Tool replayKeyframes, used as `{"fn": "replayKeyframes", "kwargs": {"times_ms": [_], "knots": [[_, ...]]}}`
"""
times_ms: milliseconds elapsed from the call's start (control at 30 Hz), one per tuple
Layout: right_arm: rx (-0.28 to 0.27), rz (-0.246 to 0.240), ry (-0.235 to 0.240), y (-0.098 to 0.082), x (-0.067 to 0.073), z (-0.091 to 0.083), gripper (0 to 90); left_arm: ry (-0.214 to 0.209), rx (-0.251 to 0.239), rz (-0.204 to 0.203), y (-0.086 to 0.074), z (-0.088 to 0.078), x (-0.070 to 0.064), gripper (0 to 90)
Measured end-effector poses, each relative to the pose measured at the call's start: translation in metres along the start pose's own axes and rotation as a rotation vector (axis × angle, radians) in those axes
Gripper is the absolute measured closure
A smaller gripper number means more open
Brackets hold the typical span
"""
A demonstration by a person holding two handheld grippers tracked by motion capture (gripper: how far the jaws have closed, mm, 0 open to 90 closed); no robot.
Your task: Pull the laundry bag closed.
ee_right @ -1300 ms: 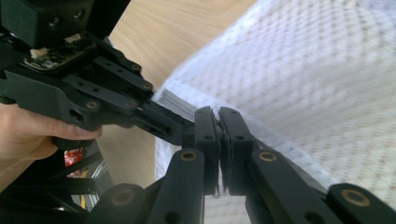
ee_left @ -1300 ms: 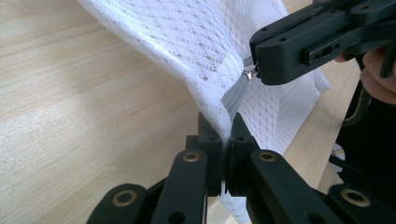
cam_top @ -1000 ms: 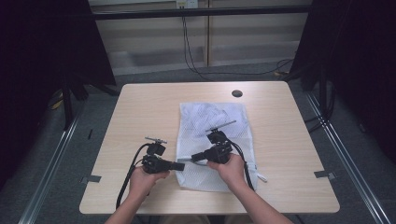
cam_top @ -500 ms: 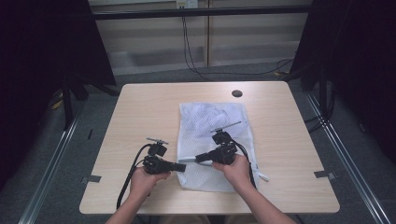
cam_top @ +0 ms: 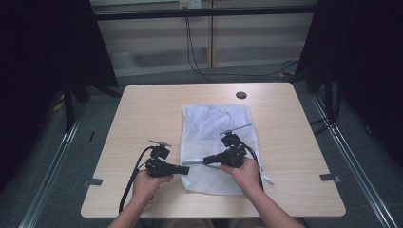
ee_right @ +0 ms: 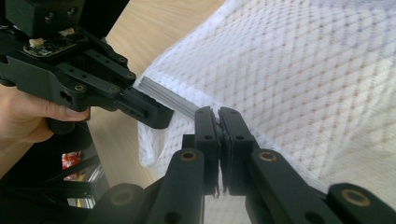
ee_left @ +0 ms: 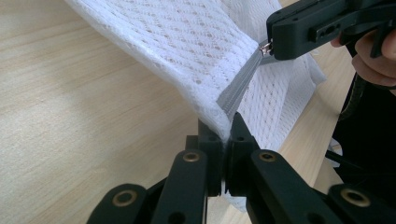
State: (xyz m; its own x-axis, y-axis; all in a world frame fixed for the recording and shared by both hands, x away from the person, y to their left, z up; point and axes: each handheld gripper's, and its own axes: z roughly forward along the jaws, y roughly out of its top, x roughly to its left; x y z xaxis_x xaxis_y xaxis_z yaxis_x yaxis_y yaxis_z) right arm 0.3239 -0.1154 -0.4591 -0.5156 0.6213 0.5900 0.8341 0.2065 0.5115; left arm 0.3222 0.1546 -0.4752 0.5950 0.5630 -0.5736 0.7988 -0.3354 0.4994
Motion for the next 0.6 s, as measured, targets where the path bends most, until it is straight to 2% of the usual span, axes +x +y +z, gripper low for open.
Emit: {"fn": "replayKeyframes", "kwargs": {"times_ms": [100,500,600], "knots": [[-0.005,0.007,0.009,-0.0014,-0.0029,-0.0023,86.6,-0.016,0.004,0.004,0.0007,-0.0012,0.0010,88.0],[-0.005,-0.014,-0.003,-0.0049,-0.0023,-0.0026,86.6,-0.001,0.009,0.004,0.0007,0.0001,-0.0005,88.1],[-0.012,-0.004,0.012,-0.0073,-0.0057,-0.0040,86.6,-0.006,0.011,0.000,0.0003,-0.0002,-0.0005,88.1]]}}
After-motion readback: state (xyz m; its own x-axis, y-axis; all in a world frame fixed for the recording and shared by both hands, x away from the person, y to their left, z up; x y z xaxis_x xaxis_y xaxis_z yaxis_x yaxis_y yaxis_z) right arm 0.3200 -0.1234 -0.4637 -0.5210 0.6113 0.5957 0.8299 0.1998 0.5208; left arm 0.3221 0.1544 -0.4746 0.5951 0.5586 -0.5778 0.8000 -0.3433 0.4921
